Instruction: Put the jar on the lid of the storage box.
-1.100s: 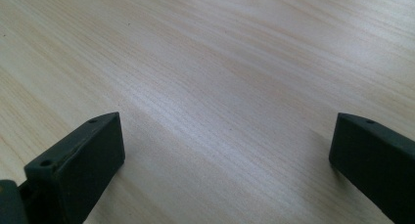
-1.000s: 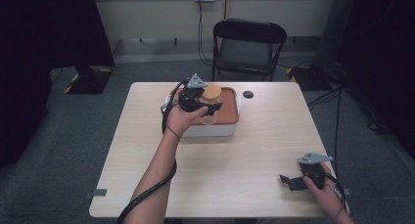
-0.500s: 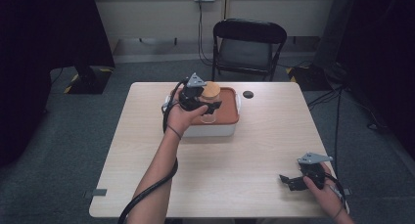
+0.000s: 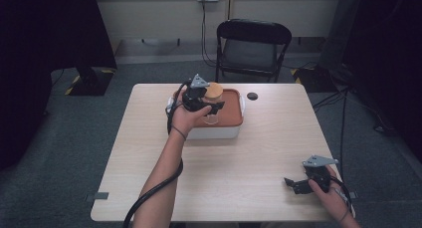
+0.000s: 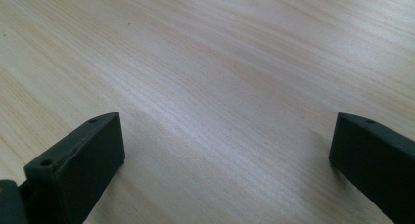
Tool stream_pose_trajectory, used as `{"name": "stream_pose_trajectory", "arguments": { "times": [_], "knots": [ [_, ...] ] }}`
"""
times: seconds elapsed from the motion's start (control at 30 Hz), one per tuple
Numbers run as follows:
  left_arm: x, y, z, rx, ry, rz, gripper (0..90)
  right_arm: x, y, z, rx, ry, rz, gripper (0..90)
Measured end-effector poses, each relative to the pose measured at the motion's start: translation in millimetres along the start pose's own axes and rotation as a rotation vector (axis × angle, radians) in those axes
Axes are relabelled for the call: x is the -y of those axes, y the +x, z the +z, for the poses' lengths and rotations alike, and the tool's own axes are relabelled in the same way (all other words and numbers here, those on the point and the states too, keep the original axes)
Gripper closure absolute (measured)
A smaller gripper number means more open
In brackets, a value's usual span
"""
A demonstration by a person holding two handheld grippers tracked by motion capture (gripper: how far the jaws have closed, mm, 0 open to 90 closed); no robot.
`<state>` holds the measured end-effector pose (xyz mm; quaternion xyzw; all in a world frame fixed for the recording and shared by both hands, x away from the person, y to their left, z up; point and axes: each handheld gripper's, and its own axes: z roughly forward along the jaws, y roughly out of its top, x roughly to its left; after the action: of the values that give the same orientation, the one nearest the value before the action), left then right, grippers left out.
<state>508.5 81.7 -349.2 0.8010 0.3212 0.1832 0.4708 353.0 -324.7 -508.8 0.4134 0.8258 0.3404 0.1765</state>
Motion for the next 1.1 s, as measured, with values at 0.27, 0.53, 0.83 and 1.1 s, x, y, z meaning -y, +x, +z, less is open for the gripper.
{"name": "stream_pose_trajectory", "arguments": {
  "times": [0.27, 0.53, 0.83, 1.1],
  "knots": [
    [2.9, 4.5, 6.6, -0.009, -0.002, -0.015, 26.5, 0.0, 0.0, 0.0, 0.0, 0.0, 0.0, 0.0],
    [5.7, 8.9, 10.1, -0.023, 0.0, -0.022, 26.4, 0.0, 0.0, 0.0, 0.0, 0.0, 0.0, 0.0],
    [10.8, 15.1, 13.4, -0.043, 0.017, -0.036, 26.5, 0.0, 0.0, 0.0, 0.0, 0.0, 0.0, 0.0],
    [13.4, 17.2, 15.1, -0.064, 0.022, -0.037, 26.5, 0.0, 0.0, 0.0, 0.0, 0.0, 0.0, 0.0]
  ]
}}
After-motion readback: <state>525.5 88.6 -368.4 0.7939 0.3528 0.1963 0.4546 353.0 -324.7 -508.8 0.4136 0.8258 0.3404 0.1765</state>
